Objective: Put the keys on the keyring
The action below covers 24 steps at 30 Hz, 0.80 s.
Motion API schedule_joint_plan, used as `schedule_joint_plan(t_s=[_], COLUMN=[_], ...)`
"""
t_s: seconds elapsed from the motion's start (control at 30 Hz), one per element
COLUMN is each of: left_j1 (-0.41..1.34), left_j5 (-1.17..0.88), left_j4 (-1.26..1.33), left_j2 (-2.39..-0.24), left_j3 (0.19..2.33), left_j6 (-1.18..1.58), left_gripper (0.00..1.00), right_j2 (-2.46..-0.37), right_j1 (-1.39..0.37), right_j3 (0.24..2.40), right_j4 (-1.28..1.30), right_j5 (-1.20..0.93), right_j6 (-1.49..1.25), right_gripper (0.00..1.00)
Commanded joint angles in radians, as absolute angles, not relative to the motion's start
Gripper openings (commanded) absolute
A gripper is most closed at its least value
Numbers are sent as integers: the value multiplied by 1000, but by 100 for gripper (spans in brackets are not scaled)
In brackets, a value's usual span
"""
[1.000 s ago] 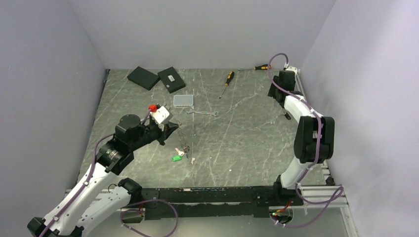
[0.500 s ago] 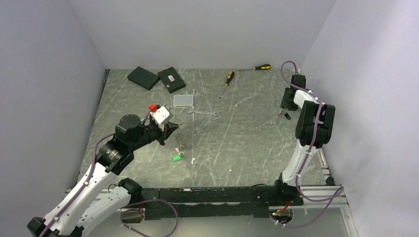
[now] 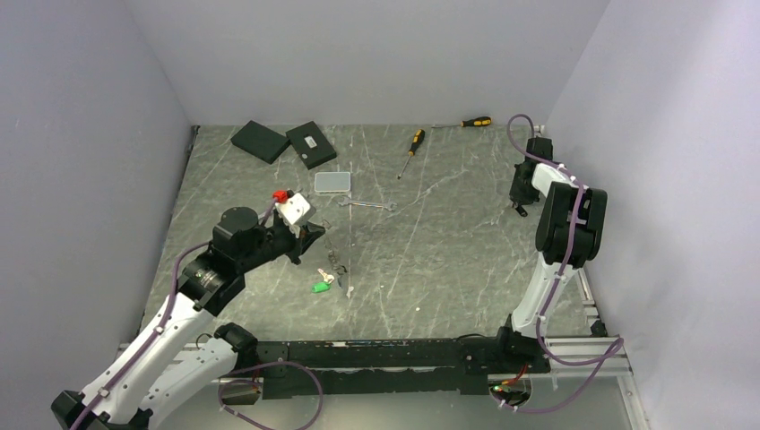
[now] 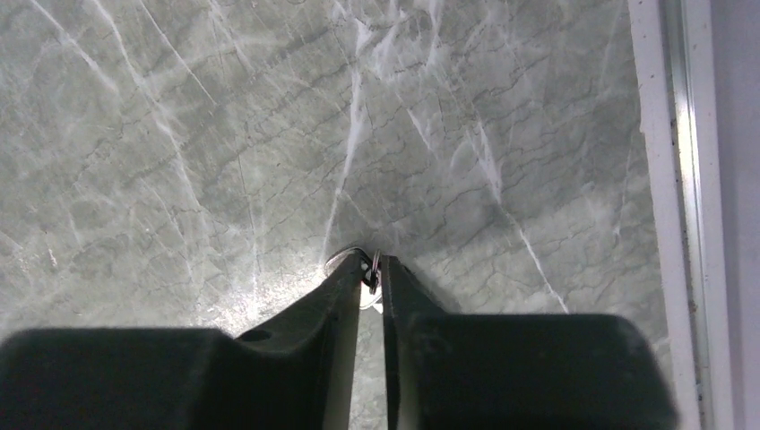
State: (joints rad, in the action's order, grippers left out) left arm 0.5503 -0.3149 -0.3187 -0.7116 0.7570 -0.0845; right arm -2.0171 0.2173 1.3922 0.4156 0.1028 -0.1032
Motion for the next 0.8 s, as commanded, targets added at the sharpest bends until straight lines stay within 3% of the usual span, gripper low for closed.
schedule_joint_plan(t_s=[0.0,0.1,0.37,0.77], left_j1=[552,552,552,552], left_j5=[-330,-326,-321,-354], left_j4=[-246,-246,-246,-258], left_j2=[-714,-712,-710,-710], left_j3=[763,764,762,762], left_j6=[-69,-71,-73,-117], left_gripper=[0,0,0,0], right_j2=[-2014,-2012,-1934,-1662], right_j1=[219,218,171,-225], right_j3=[1409,1407,1396,1280], right_j4=[425,421,402,217], right_j5=[123,124,60,-348], right_j6=[-92,-90,-96,132], right_gripper=[14,0,0,0])
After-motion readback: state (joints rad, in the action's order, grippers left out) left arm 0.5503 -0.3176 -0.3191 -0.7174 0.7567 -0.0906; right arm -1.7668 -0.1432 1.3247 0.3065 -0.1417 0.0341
